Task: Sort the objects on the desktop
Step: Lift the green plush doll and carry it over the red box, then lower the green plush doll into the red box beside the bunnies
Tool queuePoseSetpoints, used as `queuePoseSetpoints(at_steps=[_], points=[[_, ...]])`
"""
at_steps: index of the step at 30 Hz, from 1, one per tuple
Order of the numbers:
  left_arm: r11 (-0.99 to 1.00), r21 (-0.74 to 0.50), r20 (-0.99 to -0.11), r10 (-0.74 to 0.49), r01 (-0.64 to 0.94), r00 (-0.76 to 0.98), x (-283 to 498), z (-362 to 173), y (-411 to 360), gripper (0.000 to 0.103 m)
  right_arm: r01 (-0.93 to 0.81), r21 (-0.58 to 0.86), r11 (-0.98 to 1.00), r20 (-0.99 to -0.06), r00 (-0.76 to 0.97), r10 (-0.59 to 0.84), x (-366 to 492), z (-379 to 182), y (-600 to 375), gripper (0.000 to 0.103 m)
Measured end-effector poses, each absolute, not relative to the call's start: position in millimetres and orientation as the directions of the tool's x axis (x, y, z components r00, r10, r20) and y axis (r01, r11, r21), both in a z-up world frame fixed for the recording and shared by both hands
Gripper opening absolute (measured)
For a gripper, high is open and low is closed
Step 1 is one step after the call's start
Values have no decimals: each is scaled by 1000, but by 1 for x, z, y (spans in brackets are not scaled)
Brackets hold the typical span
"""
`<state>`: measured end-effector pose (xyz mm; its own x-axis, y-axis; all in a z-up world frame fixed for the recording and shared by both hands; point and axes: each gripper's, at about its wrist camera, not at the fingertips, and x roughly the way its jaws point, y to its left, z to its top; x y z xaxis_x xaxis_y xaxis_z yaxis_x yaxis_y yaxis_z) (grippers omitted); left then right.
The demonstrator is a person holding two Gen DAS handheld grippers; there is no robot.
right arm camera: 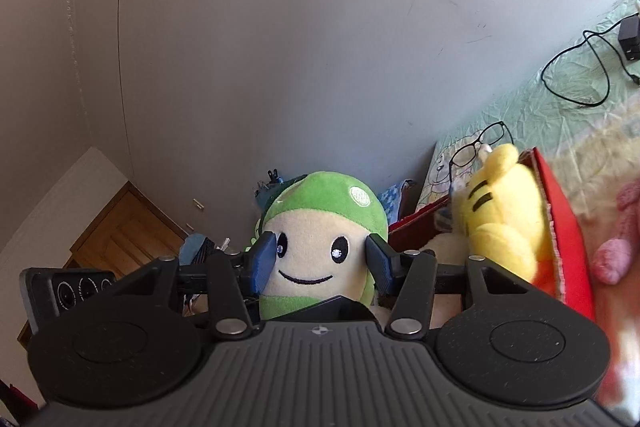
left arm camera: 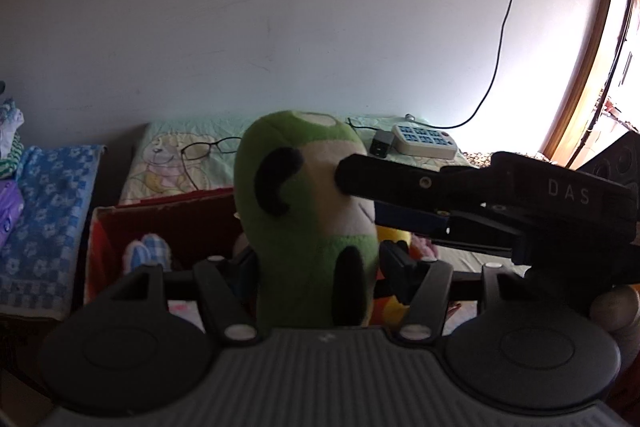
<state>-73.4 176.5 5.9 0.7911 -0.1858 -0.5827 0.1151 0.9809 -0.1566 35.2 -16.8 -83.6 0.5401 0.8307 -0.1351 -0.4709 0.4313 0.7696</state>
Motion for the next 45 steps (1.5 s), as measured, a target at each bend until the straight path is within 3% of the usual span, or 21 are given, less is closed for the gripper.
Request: queuePoseSetpoints(at_steps=[11, 22, 29, 35, 38, 39, 45], points=[[992, -116, -672, -118, 53, 731, -52, -35, 220, 61, -449, 742, 497, -267, 483, 834, 62, -105, 36, 53], [990, -62, -707, -135, 129, 694, -41, -56, 221, 64, -422, 641, 641, -409, 519, 751, 76, -116, 50, 49], [981, -26, -704, -153, 191, 693, -50, -60, 212, 69, -462, 535, 707, -456, 546, 702, 75, -113, 58, 49], [974, -72, -700, -204, 216, 685, -61, -56, 218, 70, -512, 390, 765, -507, 574, 643, 69, -107, 63, 48], [973, -123, -687, -225, 194, 690, -63, -48, 233, 70, -526, 299, 796, -544, 592, 595, 65, -110, 70, 43], [971, -144, -679, -237, 191, 695, -63, -44, 238, 69, -520, 295, 801, -546, 596, 588, 64, -112, 70, 38], [968, -141, -668, -247, 206, 702, -61, -39, 239, 67, -478, 396, 784, -460, 635, 620, 60, -107, 52, 38]])
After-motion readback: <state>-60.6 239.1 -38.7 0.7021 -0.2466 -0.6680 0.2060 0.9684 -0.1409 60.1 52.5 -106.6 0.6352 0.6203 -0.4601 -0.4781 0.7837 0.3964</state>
